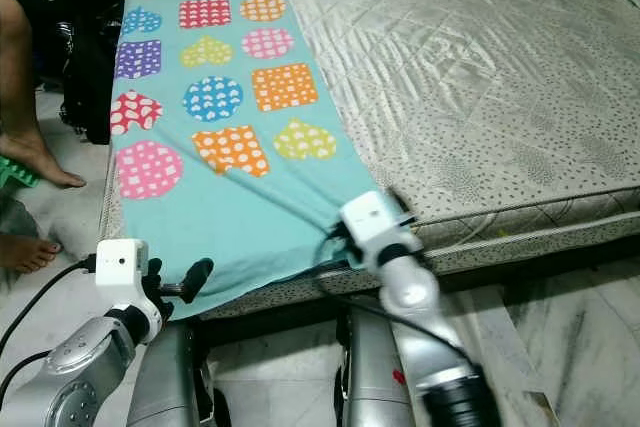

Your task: Clean up the room

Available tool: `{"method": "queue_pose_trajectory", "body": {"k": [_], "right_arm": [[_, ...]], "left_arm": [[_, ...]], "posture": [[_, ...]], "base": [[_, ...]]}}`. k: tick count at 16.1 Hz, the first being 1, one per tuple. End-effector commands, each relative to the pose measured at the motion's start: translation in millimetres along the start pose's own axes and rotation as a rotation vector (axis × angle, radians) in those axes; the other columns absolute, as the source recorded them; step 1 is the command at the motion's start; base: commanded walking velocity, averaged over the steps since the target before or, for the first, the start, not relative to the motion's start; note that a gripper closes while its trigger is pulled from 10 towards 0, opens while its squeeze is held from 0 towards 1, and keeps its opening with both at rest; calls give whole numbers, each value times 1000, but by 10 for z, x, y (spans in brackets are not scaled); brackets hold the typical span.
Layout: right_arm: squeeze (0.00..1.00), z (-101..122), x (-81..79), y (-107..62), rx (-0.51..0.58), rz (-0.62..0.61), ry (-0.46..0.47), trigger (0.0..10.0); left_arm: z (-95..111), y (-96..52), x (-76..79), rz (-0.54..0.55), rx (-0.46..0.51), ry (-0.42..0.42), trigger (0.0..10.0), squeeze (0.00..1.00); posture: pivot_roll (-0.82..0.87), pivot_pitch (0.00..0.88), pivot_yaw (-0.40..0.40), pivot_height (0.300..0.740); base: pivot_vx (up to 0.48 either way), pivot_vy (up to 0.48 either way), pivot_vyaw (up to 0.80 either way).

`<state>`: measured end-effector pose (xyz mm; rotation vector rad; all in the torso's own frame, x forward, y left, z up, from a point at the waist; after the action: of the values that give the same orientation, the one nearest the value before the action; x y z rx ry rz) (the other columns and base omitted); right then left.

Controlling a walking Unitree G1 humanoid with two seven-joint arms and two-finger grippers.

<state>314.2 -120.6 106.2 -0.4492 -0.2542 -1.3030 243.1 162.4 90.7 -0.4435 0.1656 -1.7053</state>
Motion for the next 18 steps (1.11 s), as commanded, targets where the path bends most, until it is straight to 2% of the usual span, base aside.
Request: {"method": "queue_pose_trajectory", "body": {"k": [1,2,4,6,9,12,13,15,18], "right_arm": [[0,-127,-130,38,-85,25,129,10000],[0,-198,-270,101,-138,30,210,10000],[0,-161,-369,185,-130,29,236,10000],[0,-62,-393,324,-123,3,250,10000],[0,4,-381,435,-121,-1,260,10000],[0,-119,-469,401,-186,80,257,10000],[0,-234,-561,325,-236,155,252,10000],[0,-291,-644,215,-250,238,256,10000],[0,-76,-514,156,-75,192,358,10000]], "left_arm": [[-48,-7,-31,12,-19,4,10000,0],[-47,-11,-23,12,-19,4,10000,0],[-49,-31,-22,16,-18,3,10000,0],[-58,-50,-20,18,-21,-2,10000,0],[-67,-67,-11,17,-23,-3,10000,0],[-78,-81,-18,20,-28,-4,10000,0],[-80,-83,-18,19,-30,-4,10000,0],[-63,-83,-19,17,-24,3,10000,0],[36,-86,-9,26,49,11,10000,0]], "posture": [[-43,159,16,543],[-35,159,16,543],[-21,167,14,543],[-17,170,11,543],[-10,172,8,543],[-9,172,7,543],[-9,174,6,543],[-18,172,11,543],[-33,159,20,543]], "base": [[0,0,0],[0,0,0],[0,0,0],[0,0,0],[0,0,0],[0,0,0],[0,0,0],[0,0,0],[0,0,0]]}}
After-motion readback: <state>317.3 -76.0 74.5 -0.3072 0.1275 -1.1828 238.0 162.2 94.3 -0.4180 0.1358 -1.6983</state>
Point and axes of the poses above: a point about 5 cm out from each wrist's last joint towards the gripper, its own y axis pointing out of the wrist towards the gripper, its own z axis along the axis of the wrist's last joint, x = y × z, the point moved 1 cm from there along y, pointing out of the wrist towards the gripper, and after that the axes turned 2 degrees about y, right-handed, at the moved point
